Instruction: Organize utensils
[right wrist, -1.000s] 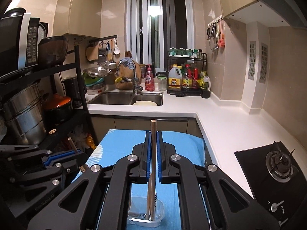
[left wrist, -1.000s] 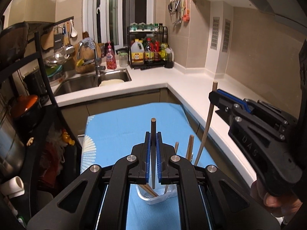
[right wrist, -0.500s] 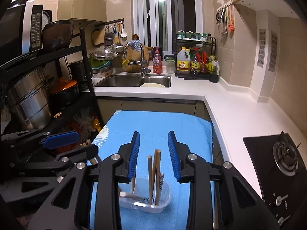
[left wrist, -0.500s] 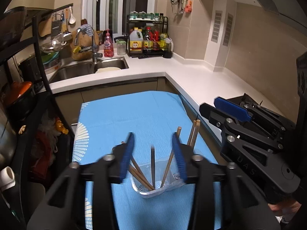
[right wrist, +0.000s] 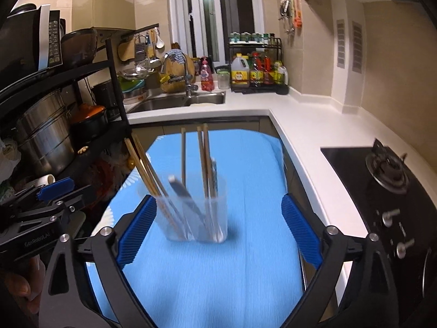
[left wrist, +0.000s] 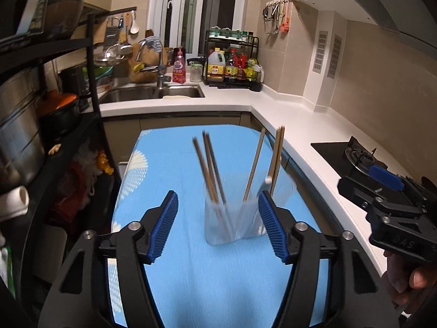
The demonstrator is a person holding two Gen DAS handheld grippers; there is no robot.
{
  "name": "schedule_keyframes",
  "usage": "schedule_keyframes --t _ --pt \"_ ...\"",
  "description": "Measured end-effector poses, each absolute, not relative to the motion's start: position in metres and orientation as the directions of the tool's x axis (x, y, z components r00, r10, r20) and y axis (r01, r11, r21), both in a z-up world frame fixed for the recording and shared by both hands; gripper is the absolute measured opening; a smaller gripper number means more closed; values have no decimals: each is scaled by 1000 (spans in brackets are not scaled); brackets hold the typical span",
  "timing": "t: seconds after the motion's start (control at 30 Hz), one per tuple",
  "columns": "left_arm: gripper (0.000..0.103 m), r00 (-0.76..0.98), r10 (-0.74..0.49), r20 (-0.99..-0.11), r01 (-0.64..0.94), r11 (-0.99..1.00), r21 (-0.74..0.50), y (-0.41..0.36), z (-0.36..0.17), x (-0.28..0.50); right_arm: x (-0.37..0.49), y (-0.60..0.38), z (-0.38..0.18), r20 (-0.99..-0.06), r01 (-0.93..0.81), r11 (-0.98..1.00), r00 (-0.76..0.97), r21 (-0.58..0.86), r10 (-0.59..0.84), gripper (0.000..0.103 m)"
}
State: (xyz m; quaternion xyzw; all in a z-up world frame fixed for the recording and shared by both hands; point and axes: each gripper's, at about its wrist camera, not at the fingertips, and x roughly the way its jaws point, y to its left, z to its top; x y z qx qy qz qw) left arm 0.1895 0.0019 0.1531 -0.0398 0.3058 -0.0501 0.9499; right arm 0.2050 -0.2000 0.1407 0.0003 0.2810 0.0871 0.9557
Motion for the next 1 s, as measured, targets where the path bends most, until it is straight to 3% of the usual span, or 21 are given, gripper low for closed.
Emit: schedule_keyframes --t 0.5,0.63,1.0 --pt "94 829 -43 -557 7 998 -67 0 89 139 172 -213 76 -544 -89 996 836 2 76 95" --pt "96 851 2 -525 -1 1000 2 -6 79 135 174 -212 77 -528 -74 997 847 11 69 97" --pt "96 839 -30 -543 -6 998 -65 -1 73 137 166 -191 76 -494 -83 994 869 -73 36 98"
